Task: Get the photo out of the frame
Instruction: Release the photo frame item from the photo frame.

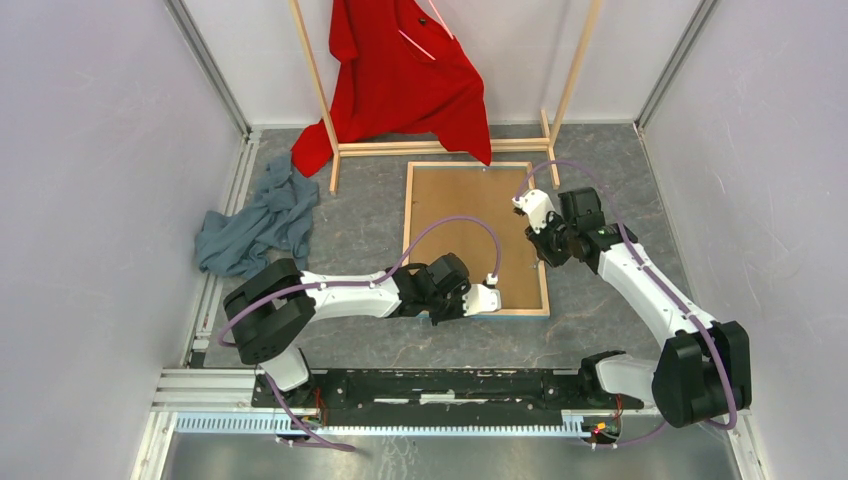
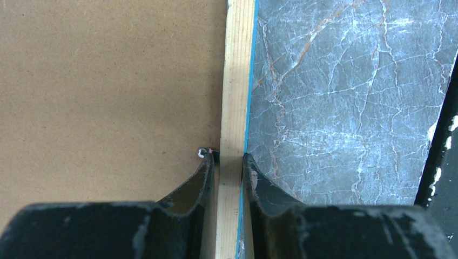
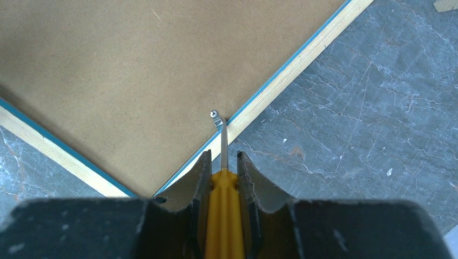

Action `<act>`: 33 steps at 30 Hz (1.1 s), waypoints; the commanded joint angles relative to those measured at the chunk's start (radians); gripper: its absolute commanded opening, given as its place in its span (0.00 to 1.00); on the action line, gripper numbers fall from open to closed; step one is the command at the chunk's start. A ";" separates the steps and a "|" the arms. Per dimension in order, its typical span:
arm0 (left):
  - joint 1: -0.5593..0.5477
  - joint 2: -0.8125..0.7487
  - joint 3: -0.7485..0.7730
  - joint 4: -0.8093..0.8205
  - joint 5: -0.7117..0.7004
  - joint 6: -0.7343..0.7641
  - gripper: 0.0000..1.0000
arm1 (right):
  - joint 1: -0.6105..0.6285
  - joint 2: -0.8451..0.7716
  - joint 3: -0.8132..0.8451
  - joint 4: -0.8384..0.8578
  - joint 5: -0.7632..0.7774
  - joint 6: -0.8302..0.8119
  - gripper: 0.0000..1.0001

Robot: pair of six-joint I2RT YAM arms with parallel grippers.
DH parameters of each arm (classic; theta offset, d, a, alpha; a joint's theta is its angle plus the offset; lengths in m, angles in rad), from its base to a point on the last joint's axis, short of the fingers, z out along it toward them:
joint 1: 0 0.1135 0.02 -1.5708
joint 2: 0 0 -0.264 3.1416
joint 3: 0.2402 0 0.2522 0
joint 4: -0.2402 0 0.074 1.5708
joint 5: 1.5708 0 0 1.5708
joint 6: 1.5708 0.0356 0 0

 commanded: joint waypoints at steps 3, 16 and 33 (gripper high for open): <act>0.020 0.034 0.006 0.022 0.009 -0.061 0.02 | -0.006 0.014 0.042 0.010 -0.060 0.037 0.00; 0.027 0.026 0.001 0.027 0.015 -0.063 0.02 | -0.030 -0.007 0.055 0.026 -0.031 0.035 0.00; 0.029 0.031 0.006 0.024 0.017 -0.066 0.02 | -0.028 -0.016 0.015 0.027 -0.003 -0.011 0.00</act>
